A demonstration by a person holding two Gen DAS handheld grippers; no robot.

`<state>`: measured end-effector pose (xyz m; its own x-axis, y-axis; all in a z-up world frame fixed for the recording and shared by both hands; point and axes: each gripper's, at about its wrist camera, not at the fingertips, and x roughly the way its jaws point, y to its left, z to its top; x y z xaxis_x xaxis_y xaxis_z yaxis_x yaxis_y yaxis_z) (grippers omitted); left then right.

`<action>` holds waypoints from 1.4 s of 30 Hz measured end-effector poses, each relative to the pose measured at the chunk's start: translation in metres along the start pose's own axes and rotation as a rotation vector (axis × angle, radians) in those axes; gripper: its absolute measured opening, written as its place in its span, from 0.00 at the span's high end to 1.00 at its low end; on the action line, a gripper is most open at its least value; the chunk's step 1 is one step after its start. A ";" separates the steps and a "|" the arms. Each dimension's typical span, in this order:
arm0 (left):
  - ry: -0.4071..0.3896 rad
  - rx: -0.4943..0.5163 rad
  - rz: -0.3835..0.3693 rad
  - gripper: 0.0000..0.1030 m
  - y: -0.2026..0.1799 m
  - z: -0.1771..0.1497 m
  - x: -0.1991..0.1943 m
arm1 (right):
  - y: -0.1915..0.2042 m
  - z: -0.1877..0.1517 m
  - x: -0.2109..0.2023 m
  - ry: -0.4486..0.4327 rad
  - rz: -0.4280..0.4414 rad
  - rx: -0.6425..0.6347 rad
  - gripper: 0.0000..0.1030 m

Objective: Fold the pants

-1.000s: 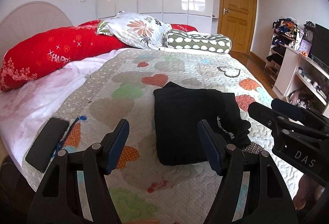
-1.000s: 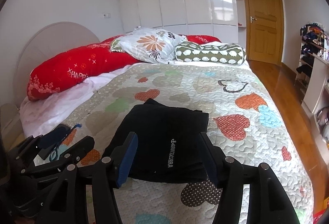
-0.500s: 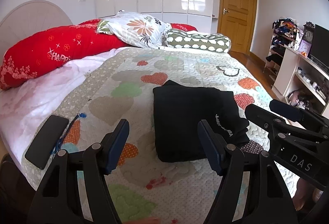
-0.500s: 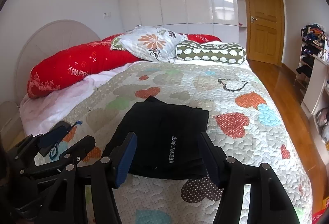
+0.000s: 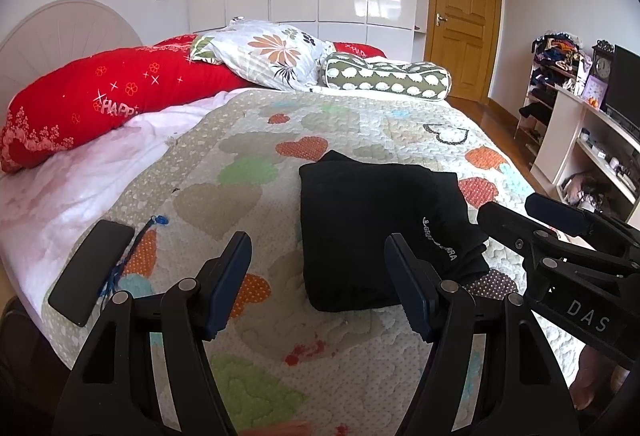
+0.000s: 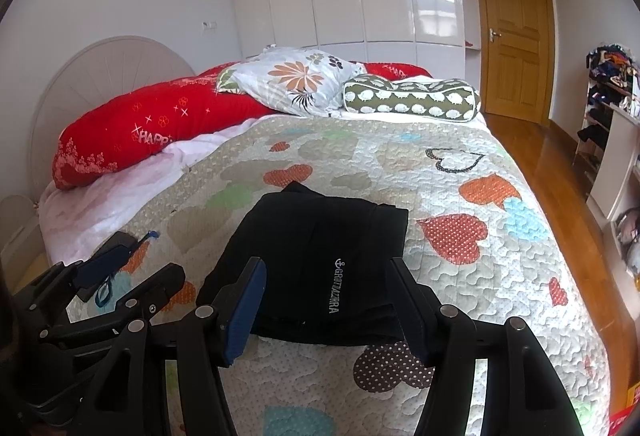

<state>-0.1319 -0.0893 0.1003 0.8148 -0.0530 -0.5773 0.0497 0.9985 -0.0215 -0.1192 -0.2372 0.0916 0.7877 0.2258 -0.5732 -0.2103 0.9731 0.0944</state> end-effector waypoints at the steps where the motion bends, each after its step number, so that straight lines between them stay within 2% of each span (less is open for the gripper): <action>1: 0.001 0.000 0.001 0.32 0.000 0.000 0.000 | 0.000 0.000 0.000 0.000 -0.001 0.000 0.41; 42: 0.030 -0.001 0.004 0.32 0.002 -0.011 0.009 | -0.002 -0.005 0.007 0.016 0.003 0.018 0.41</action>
<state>-0.1304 -0.0881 0.0861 0.7976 -0.0481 -0.6013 0.0455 0.9988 -0.0196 -0.1163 -0.2379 0.0830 0.7778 0.2285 -0.5855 -0.2024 0.9730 0.1108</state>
